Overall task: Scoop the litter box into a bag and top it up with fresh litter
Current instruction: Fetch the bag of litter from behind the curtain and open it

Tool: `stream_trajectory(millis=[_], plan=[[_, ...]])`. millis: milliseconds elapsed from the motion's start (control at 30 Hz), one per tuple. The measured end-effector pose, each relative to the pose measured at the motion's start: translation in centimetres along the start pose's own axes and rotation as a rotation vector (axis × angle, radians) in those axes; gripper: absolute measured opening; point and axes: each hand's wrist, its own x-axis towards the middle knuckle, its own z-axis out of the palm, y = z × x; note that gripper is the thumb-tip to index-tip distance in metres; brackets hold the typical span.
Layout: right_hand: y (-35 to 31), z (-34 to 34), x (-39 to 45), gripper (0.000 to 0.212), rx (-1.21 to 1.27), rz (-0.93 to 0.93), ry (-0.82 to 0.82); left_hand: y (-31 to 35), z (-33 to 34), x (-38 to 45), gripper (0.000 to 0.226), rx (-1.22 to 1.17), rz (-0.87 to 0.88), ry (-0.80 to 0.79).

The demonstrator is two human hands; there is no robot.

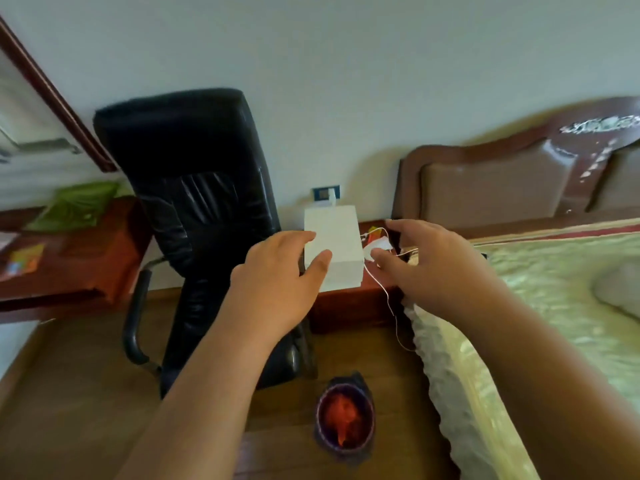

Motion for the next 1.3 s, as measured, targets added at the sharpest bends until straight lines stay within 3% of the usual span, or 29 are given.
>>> stream_trajectory(millis=[300, 600, 933, 1300], plan=[[1.8, -7.7, -4.3, 0.06, 0.025, 0.03, 0.125, 8.3, -3.2, -1.9, 0.049, -0.055, 0.082, 0.044], [4.5, -9.0, -8.1, 0.062, 0.01, 0.201, 0.202, 11.7, 0.1, -0.1, 0.052, 0.0, 0.315, -0.115], [3.8, -8.2, -14.7, 0.06, -0.016, 0.616, 0.412, 14.8, 1.7, 1.6, 0.048, -0.113, 0.749, -0.271], [2.3, -5.1, -29.5, 0.06, -0.04, 1.124, 0.629, 20.9, 6.2, -7.2, 0.05, -0.099, 1.2, -0.616]])
